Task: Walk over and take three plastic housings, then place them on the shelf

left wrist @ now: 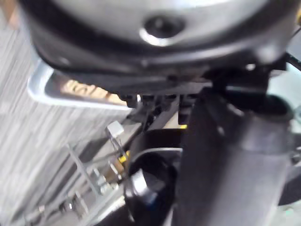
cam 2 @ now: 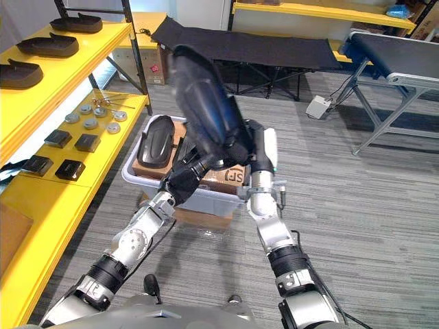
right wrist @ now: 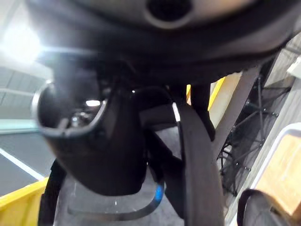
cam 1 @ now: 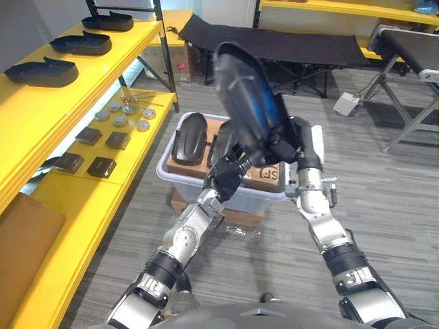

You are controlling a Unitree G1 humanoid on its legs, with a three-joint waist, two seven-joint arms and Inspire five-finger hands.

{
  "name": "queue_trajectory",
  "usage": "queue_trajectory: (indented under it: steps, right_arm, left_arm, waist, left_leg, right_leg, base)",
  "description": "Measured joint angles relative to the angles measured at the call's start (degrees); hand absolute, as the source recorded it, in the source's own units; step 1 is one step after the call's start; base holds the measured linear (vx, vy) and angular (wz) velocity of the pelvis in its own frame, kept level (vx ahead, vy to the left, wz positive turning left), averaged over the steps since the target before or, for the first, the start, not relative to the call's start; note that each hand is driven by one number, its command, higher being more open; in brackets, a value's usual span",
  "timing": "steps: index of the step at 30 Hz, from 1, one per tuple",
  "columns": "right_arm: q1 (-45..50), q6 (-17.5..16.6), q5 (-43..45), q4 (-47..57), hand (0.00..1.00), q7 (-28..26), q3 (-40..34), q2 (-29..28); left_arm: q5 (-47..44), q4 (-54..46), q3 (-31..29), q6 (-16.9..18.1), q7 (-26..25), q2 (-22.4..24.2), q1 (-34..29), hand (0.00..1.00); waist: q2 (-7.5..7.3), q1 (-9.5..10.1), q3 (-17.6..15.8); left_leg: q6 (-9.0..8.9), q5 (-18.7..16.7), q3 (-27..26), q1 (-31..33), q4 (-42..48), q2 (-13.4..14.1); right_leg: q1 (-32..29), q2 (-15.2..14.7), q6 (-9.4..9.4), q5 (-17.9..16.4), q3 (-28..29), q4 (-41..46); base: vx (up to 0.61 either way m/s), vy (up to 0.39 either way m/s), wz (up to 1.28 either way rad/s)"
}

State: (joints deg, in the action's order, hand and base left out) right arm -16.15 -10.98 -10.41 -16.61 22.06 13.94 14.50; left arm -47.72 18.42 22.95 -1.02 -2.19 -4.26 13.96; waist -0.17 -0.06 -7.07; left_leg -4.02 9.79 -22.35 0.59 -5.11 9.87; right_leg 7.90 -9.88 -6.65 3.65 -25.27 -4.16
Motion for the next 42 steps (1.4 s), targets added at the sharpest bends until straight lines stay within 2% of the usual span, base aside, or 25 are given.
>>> queue_trajectory:
  steps: [2,6,10,12,15,20,24,31,37,38,42]
  right_arm:
    - [0.64,-0.1,0.04,0.5,0.0,-0.6,0.57,-1.12]
    - [2.32,-0.02,0.15,0.61,0.0,-0.97,0.99,-1.53]
    - [3.58,-0.02,0.16,0.61,0.0,-1.39,0.97,-1.95]
    - [4.32,-0.03,0.26,0.61,0.0,-1.47,1.09,-2.26]
    - [5.48,-0.07,0.24,0.59,0.0,-1.49,1.31,-3.16]
    - [8.09,-1.18,0.68,0.58,0.0,-1.49,2.21,-3.48]
    - [13.19,-1.36,0.93,-0.66,0.0,-2.38,4.24,-3.6]
    - [14.6,-2.46,1.88,-0.66,0.0,-2.63,4.54,-3.6]
    - [14.71,-2.51,2.16,-0.66,0.0,-2.79,4.57,-3.54]
    - [15.05,-2.52,2.22,-0.66,0.0,-2.9,4.69,-3.39]
    - [15.66,-2.51,2.21,-0.71,0.0,-3.08,5.32,-2.89]
  left_arm:
    - [4.45,0.28,0.06,0.0,-3.76,-0.06,-0.01,1.0]
    - [5.47,1.59,-1.39,0.02,-4.59,-0.14,0.0,1.0]
    - [5.05,2.52,-1.39,0.02,-4.2,-0.14,-0.14,1.0]
    - [3.92,2.75,-1.37,0.03,-3.37,-0.14,-0.51,1.0]
    - [-2.7,4.58,-1.35,0.06,-1.07,-0.14,-1.18,1.0]
    - [-11.41,4.73,-1.27,0.05,1.25,-0.17,-3.76,1.0]
    - [-20.46,4.57,-3.44,2.01,5.57,-0.23,-3.77,1.0]
    - [-22.44,4.66,-5.34,0.92,8.72,-0.28,-3.8,1.0]
    - [-21.13,4.66,-5.31,0.57,9.41,-0.48,-3.8,1.0]
    - [-17.24,4.64,-5.34,0.01,9.5,-0.52,-3.8,0.0]
    - [-9.15,4.59,-5.1,-2.42,9.82,-0.83,-3.79,0.0]
  waist:
    - [0.01,0.27,0.01]
    - [-0.15,1.24,0.1]
    - [-0.17,1.32,0.12]
    - [-0.18,1.18,0.12]
    - [-0.5,0.71,0.33]
    - [-1.65,-0.01,1.16]
    - [-2.59,-0.14,2.02]
    - [-2.54,-0.13,2.05]
    - [-2.53,-0.21,2.06]
    - [-2.51,-0.17,2.07]
    - [-2.38,-0.19,2.14]
  left_leg:
    - [0.13,0.1,0.12,0.11,0.0,-0.21]
    - [0.51,0.42,0.26,0.13,0.0,-0.62]
    - [0.62,0.52,0.57,0.04,0.01,-0.95]
    - [0.62,0.51,0.58,-0.01,0.01,-1.09]
    - [0.6,0.47,0.56,-0.03,0.0,-1.08]
    - [0.22,-0.16,0.49,0.0,-0.01,-1.14]
    - [0.24,-0.2,0.44,0.08,-0.01,-1.16]
    - [0.23,-0.19,0.39,0.31,0.0,-1.21]
    - [0.36,-0.12,0.38,0.27,0.0,-1.2]
    - [0.54,0.01,0.38,0.26,0.0,-1.21]
    - [0.55,0.02,0.36,0.22,0.0,-1.2]
  right_leg:
    - [0.28,-0.09,-0.1,0.15,-0.21,-0.23]
    - [0.53,-0.17,-0.4,0.35,-0.6,-0.25]
    - [0.95,-0.39,-0.39,0.33,-0.95,-0.29]
    - [0.99,-0.52,-0.4,0.32,-0.95,-0.3]
    - [0.98,-0.74,-0.4,0.32,-0.94,-0.31]
    - [0.69,-0.92,-0.41,0.29,-0.91,-0.33]
    - [0.39,-0.96,-0.06,0.04,-0.84,-0.58]
    - [0.1,-1.02,-0.05,0.05,-0.84,-0.57]
    - [0.11,-1.01,-0.29,0.19,-0.84,-0.32]
    - [0.13,-1.01,-0.31,0.21,-0.84,-0.32]
    - [0.14,-1.01,-0.34,0.23,-0.8,-0.32]
  base:
    - [0.03,0.01,0.04]
    - [0.05,0.009,0.04]
    - [0.04,0.012,0.05]
    - [0.0,0.0,0.0]
    - [0.0,0.0,0.0]
    - [-0.01,0.006,0.0]
    - [-0.01,0.007,0.0]
    - [0.0,0.0,0.0]
    - [0.0,0.0,0.0]
    - [0.0,0.0,0.0]
    - [0.0,0.0,0.0]
